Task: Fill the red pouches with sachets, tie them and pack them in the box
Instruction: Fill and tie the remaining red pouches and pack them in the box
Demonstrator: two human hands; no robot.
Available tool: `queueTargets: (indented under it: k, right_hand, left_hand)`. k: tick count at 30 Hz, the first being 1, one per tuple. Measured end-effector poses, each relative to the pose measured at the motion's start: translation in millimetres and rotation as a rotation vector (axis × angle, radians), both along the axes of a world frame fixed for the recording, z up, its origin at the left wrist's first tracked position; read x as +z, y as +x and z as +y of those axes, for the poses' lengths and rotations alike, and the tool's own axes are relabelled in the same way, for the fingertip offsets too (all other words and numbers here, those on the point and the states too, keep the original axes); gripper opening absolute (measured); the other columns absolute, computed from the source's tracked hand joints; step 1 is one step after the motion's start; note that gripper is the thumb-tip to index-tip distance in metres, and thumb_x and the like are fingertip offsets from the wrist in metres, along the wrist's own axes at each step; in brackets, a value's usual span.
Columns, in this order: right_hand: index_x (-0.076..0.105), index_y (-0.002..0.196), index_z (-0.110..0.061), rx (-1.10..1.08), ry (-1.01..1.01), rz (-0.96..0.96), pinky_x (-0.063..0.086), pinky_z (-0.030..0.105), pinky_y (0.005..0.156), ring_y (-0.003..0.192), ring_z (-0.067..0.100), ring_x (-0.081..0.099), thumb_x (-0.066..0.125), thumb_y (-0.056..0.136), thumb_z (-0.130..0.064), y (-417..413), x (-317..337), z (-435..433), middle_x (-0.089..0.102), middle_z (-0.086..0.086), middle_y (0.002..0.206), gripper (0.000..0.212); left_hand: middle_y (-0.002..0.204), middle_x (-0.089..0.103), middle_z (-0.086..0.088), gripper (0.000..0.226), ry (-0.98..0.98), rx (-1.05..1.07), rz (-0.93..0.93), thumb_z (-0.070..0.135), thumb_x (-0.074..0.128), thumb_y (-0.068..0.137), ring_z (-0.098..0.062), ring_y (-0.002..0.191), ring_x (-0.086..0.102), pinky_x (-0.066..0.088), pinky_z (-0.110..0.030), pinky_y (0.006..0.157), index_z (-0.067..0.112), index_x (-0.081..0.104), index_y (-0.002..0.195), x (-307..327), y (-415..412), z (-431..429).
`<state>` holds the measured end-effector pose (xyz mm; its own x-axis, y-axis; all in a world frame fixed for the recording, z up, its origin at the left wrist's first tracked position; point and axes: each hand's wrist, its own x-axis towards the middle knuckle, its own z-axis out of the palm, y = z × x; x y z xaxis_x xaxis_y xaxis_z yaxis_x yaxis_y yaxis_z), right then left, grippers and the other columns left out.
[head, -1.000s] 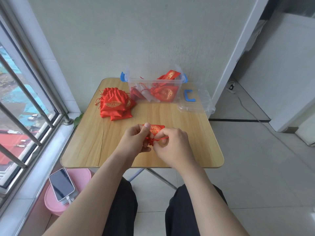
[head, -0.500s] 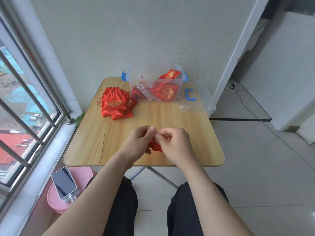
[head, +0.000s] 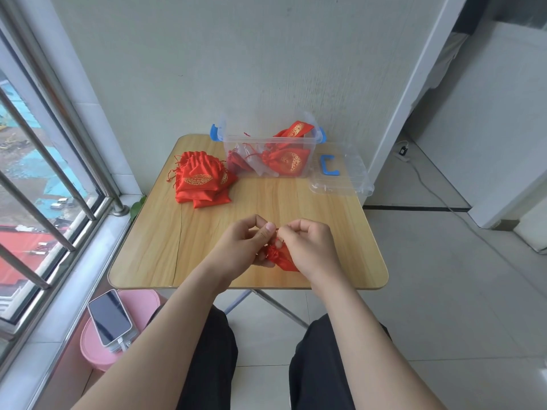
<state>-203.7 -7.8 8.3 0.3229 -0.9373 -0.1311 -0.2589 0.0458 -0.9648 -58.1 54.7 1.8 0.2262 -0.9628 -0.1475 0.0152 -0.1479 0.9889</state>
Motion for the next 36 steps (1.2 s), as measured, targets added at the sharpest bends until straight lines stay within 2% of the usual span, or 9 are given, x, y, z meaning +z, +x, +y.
queueTargets:
  k: [5,9,13,17,20,23,28,33,36]
  right_hand:
    - [0.075,0.087,-0.010,0.022,0.016,-0.005,0.063,0.036,0.077,0.086,0.020,0.077,0.068,0.094,-0.020,-3.0,-2.6,-4.0,0.079,0.003,0.081,0.014]
    - [0.073,0.089,-0.010,0.015,0.001,0.022,0.054,0.025,0.070,0.079,0.010,0.070,0.067,0.095,-0.021,-4.2,-4.4,-6.1,0.078,0.003,0.083,0.014]
    - [0.072,0.086,-0.013,0.050,-0.041,0.082,0.055,0.030,0.071,0.078,0.013,0.067,0.067,0.094,-0.020,-3.5,-5.7,-6.5,0.075,0.000,0.080,0.012]
    - [0.077,0.088,-0.020,0.065,-0.122,0.151,0.058,0.035,0.076,0.084,0.018,0.071,0.064,0.098,-0.021,-4.4,-6.1,-7.4,0.077,0.001,0.083,0.016]
    - [0.078,0.100,-0.020,0.172,-0.240,0.366,0.050,0.021,0.059,0.070,0.008,0.065,0.057,0.102,-0.018,-10.6,-10.6,-7.0,0.072,-0.007,0.083,0.021]
    - [0.077,0.107,-0.016,0.287,-0.303,0.504,0.038,0.013,0.051,0.058,0.003,0.055,0.051,0.106,-0.015,-16.2,-15.8,-7.1,0.068,-0.009,0.079,0.027]
    - [0.075,0.105,-0.016,0.337,-0.384,0.401,0.038,0.011,0.054,0.058,-0.005,0.054,0.052,0.111,-0.024,-15.5,-7.2,-3.6,0.059,-0.017,0.073,0.025]
    - [0.075,0.102,-0.015,0.311,-0.298,0.339,0.037,0.010,0.052,0.052,-0.007,0.052,0.049,0.113,-0.027,-14.3,-4.5,-4.8,0.057,-0.018,0.057,0.031]
    - [0.074,0.102,-0.017,0.329,-0.263,0.330,0.037,0.006,0.053,0.056,-0.013,0.053,0.048,0.114,-0.029,-12.4,-4.9,-6.4,0.062,-0.023,0.067,0.031]
  left_hand:
    - [0.096,0.077,-0.024,0.015,0.022,0.018,0.044,0.014,0.079,0.095,-0.021,0.074,0.067,0.065,-0.044,0.088,0.001,0.079,0.102,-0.8,7.3,4.1]
    - [0.093,0.081,-0.017,0.012,0.007,0.011,-0.026,0.009,0.082,0.092,-0.021,0.081,0.077,0.065,-0.034,0.085,0.005,0.083,0.102,1.1,5.4,7.0]
    - [0.086,0.082,-0.009,0.004,-0.031,0.043,-0.185,0.011,0.080,0.094,-0.029,0.087,0.080,0.066,-0.040,0.086,0.010,0.084,0.092,0.5,2.0,7.9]
    - [0.079,0.080,-0.005,0.015,-0.050,0.121,-0.299,0.009,0.073,0.094,-0.025,0.080,0.078,0.063,-0.043,0.084,0.016,0.082,0.083,-1.5,5.3,6.2]
    - [0.074,0.079,-0.001,0.017,-0.023,0.152,-0.370,0.009,0.073,0.092,-0.017,0.074,0.077,0.062,-0.037,0.078,0.017,0.080,0.079,-4.6,7.3,5.3]
    - [0.071,0.078,0.005,0.017,0.002,0.173,-0.501,0.010,0.073,0.090,-0.009,0.071,0.075,0.058,-0.025,0.072,0.019,0.080,0.077,-6.8,8.7,4.9]
    - [0.067,0.076,0.011,0.015,0.021,0.129,-0.620,0.019,0.077,0.086,-0.002,0.066,0.070,0.048,-0.011,0.062,0.025,0.079,0.074,-9.8,9.5,4.8]
    - [0.066,0.072,0.013,0.014,-0.017,0.028,-0.814,0.023,0.078,0.085,-0.009,0.068,0.067,0.046,-0.009,0.064,0.029,0.077,0.073,-18.1,7.6,1.4]
    - [0.059,0.065,0.016,0.026,-0.043,-0.052,-0.908,0.020,0.077,0.085,-0.009,0.063,0.063,0.041,-0.008,0.067,0.037,0.067,0.068,-22.0,4.4,-0.1]
